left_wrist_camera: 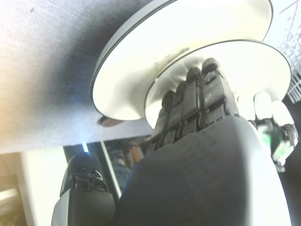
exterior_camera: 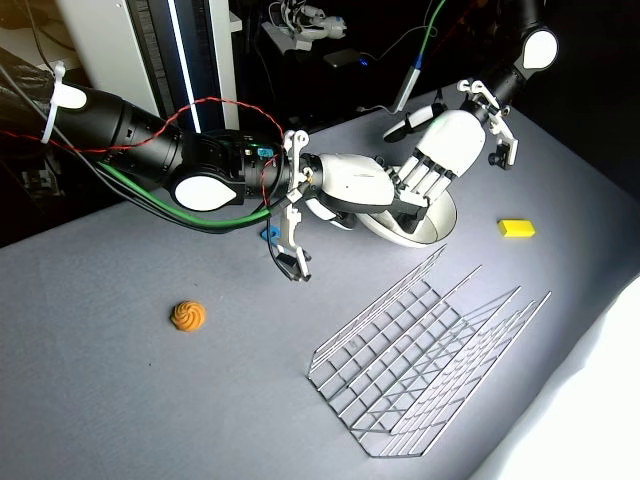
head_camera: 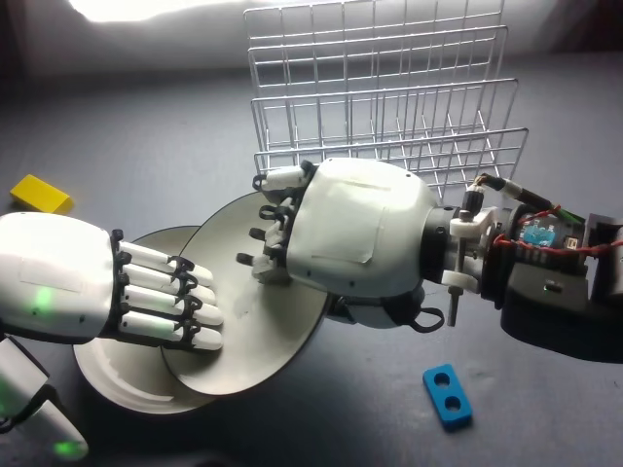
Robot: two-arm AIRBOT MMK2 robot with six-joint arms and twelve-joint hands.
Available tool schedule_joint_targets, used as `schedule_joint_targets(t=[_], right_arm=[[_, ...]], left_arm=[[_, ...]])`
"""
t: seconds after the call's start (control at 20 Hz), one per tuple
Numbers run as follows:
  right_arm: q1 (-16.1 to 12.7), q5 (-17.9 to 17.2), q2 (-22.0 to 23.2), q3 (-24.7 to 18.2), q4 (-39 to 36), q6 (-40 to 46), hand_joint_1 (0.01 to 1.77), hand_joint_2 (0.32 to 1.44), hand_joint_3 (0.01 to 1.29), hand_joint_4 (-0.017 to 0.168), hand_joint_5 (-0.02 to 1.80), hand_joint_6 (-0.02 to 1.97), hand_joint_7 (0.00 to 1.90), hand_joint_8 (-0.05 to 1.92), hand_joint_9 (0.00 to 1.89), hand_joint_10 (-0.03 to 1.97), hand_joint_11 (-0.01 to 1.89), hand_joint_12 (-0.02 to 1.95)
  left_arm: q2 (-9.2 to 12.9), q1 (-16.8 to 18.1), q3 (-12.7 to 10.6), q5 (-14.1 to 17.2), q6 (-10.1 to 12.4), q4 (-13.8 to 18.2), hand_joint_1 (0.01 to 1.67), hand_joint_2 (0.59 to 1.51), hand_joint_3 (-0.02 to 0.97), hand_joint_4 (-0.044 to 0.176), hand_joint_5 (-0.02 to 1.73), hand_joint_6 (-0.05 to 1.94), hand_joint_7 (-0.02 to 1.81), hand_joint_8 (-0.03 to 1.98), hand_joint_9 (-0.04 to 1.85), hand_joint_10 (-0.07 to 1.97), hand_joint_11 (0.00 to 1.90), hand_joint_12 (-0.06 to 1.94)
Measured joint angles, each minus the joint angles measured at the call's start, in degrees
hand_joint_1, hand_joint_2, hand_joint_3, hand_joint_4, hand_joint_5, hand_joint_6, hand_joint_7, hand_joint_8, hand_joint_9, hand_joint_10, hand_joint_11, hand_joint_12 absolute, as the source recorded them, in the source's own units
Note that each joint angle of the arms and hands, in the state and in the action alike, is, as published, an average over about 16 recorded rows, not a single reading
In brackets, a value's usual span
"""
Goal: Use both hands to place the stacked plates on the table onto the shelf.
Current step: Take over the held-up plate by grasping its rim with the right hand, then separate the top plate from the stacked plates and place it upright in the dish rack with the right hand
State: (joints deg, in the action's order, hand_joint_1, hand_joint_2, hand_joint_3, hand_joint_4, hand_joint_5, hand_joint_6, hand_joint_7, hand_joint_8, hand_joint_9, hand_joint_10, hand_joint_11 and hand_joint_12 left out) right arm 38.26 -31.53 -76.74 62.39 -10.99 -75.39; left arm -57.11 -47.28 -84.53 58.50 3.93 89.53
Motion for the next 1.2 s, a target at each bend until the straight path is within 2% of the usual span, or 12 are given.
schedule_joint_targets(t=[0.3, 0.55, 1.0, 1.2], right_arm=[[0.1, -1.6, -0.8, 0.8, -0.2, -0.1, 1.11, 1.0, 0.02, 0.009, 0.84, 0.61, 0.96, 0.42, 1.08, 0.08, 0.61, 1.08], [0.3, -3.0, -0.8, 0.8, -0.4, 0.0, 1.12, 0.97, 0.02, 0.008, 0.91, 0.79, 1.03, 0.65, 1.21, 0.07, 0.74, 1.06], [0.0, -4.6, 0.5, -0.7, -0.2, 0.2, 1.13, 0.95, 0.01, 0.002, 1.0, 0.64, 1.11, 0.74, 1.3, 0.07, 0.78, 1.12], [-0.8, -4.9, 2.5, -2.8, -0.1, 0.2, 1.14, 0.95, 0.01, 0.001, 1.02, 0.65, 1.12, 0.76, 1.31, 0.08, 0.79, 1.12]], left_arm=[[0.2, 0.7, -0.2, 0.3, 0.3, 0.1, 0.02, 1.057, 0.014, -0.004, 0.0, -0.01, 0.0, -0.01, 0.02, 0.0, 0.01, 0.01], [1.2, 2.5, -0.3, 0.8, 1.0, -0.4, 0.02, 1.056, 0.011, -0.004, 0.0, 0.0, 0.01, -0.01, 0.02, 0.0, 0.01, 0.01], [5.1, 6.7, -0.3, 2.6, 3.0, -1.2, 0.02, 1.061, 0.012, 0.0, 0.02, 0.02, 0.02, -0.01, 0.02, 0.0, 0.01, 0.01], [7.1, 8.1, -0.6, 3.3, 4.1, -1.3, 0.02, 1.06, 0.012, 0.0, 0.02, 0.02, 0.01, -0.01, 0.02, 0.0, 0.01, 0.0]])
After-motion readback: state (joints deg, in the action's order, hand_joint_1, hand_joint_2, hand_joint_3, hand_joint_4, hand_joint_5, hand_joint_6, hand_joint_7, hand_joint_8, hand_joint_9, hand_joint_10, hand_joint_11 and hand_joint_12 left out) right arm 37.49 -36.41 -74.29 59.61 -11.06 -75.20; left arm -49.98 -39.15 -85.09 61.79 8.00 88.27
